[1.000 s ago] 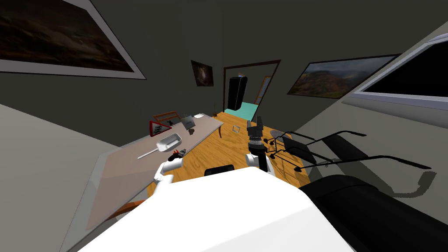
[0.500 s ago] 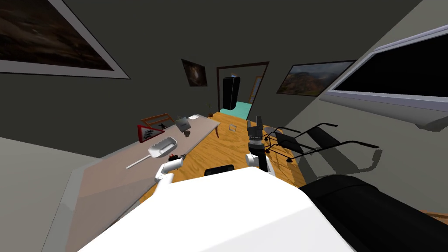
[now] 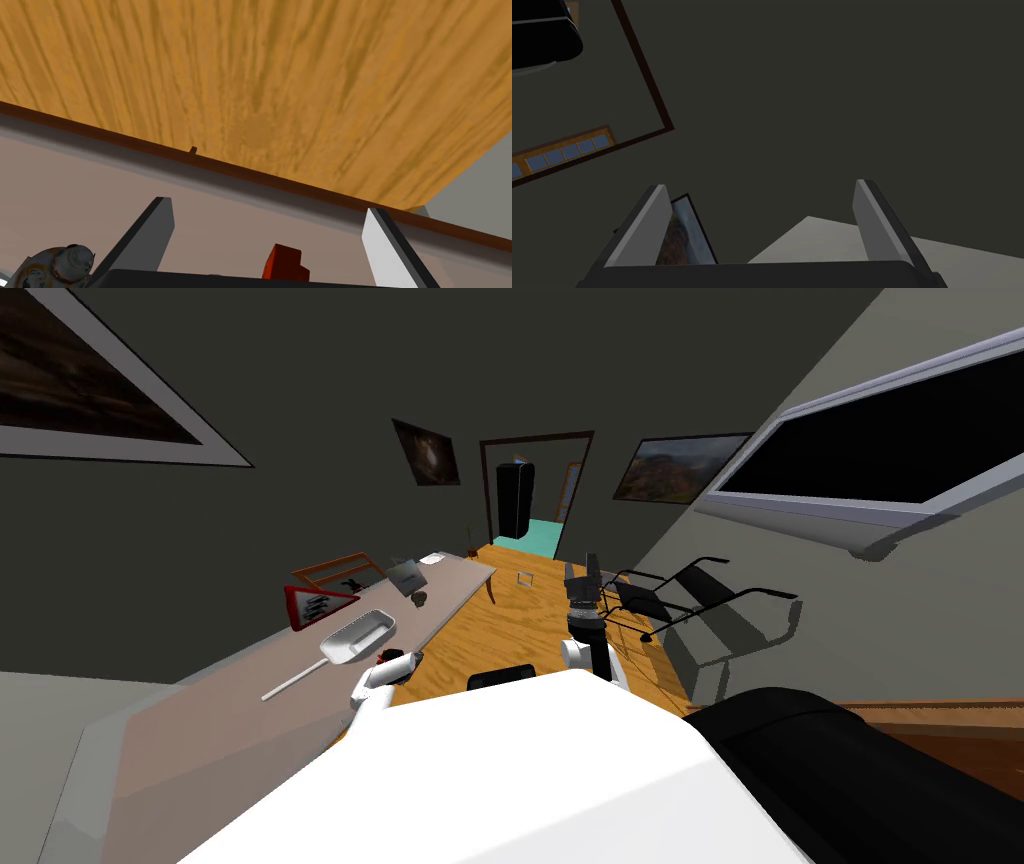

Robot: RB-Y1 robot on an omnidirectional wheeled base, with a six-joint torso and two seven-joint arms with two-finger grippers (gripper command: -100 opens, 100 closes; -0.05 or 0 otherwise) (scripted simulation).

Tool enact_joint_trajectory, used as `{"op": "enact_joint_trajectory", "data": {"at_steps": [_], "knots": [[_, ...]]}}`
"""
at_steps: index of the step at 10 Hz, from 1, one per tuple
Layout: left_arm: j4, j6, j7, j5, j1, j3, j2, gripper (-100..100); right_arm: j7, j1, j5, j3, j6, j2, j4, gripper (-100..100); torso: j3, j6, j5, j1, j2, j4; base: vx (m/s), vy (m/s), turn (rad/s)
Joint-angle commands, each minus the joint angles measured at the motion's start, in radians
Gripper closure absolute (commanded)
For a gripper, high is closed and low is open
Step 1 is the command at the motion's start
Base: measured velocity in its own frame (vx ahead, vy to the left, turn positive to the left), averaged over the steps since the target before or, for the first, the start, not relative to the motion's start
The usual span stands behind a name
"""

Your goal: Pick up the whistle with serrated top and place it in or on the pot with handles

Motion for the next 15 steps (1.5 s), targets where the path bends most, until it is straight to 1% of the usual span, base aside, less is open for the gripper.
{"op": "enact_joint_trajectory", "data": {"at_steps": [1, 2, 3, 4, 6, 8, 9, 10, 11, 13, 15], "knots": [[0.05, 0.05, -0.024, 0.038, -0.017, 0.038, 0.013, -100, 0.0, 0.0, 0.0, 0.0, 0.0, 0.0, 0.0, 0, 0.0, 0.0, 0.0, 0.0, 0.0, 0.0, 0.005, 0.131, -0.411], [0.075, 0.056, -0.024, 0.038, -0.017, 0.038, 0.013, -100, 0.0, 0.0, 0.0, 0.0, 0.0, 0.0, 0.0, 0, 0.0, 0.0, 0.001, 0.003, -0.001, 0.0, 0.005, 0.125, -0.112], [0.12, 0.083, -0.035, 0.06, -0.029, 0.062, 0.022, -100, 0.0, 0.0, 0.0, 0.0, 0.0, 0.0, 0.0, 0, -0.001, -0.001, 0.001, 0.003, -0.001, 0.0, -0.007, 0.091, -0.174], [0.123, 0.083, -0.035, 0.06, -0.029, 0.062, 0.022, -100, 0.0, 0.0, 0.0, 0.0, 0.0, 0.0, 0.0, 0, 0.0, 0.0, 0.0, 0.001, -0.001, 0.0, -0.007, 0.075, -0.097], [0.202, 0.129, -0.053, 0.105, -0.05, 0.11, 0.041, -100, 0.0, 0.0, 0.0, 0.0, 0.0, 0.0, 0.0, 0, -0.001, 0.0, 0.0, 0.001, -0.002, 0.0, 0.001, 0.114, -0.256], [0.278, 0.162, -0.064, 0.145, -0.066, 0.154, 0.063, -100, 0.0, 0.0, 0.0, 0.0, 0.0, 0.0, 0.0, 0, -0.001, 0.0, 0.001, 0.007, -0.002, 0.0, 0.032, 0.216, -0.267], [0.278, 0.162, -0.064, 0.145, -0.066, 0.154, 0.063, -100, 0.0, 0.0, 0.0, 0.0, 0.0, 0.0, 0.0, 0, -0.002, -0.001, 0.002, 0.01, -0.004, -0.001, 0.014, 0.17, -0.059], [0.308, 0.174, -0.068, 0.163, -0.073, 0.174, 0.075, -100, 0.0, 0.0, 0.0, 0.0, 0.0, 0.0, 0.0, 0, -0.002, -0.001, 0.002, 0.007, -0.004, -0.001, -0.013, 0.15, -0.123], [0.308, 0.174, -0.068, 0.163, -0.073, 0.174, 0.075, -100, 0.0, 0.0, 0.0, 0.0, 0.0, 0.0, 0.0, 0, -0.001, -0.001, 0.001, 0.005, -0.002, 0.0, -0.008, 0.114, -0.068], [0.352, 0.189, -0.073, 0.193, -0.083, 0.208, 0.1, -100, 0.0, 0.0, 0.0, 0.0, 0.0, 0.0, 0.0, 0, -0.001, -0.001, 0.001, 0.003, -0.002, 0.0, 0.002, 0.139, -0.135], [0.376, 0.194, -0.074, 0.211, -0.091, 0.234, 0.128, -100, 0.0, 0.0, 0.0, 0.0, 0.0, 0.0, 0.0, 0, -0.003, -0.001, 0.002, 0.011, -0.005, -0.001, 0.05, 0.275, -0.12]]}}
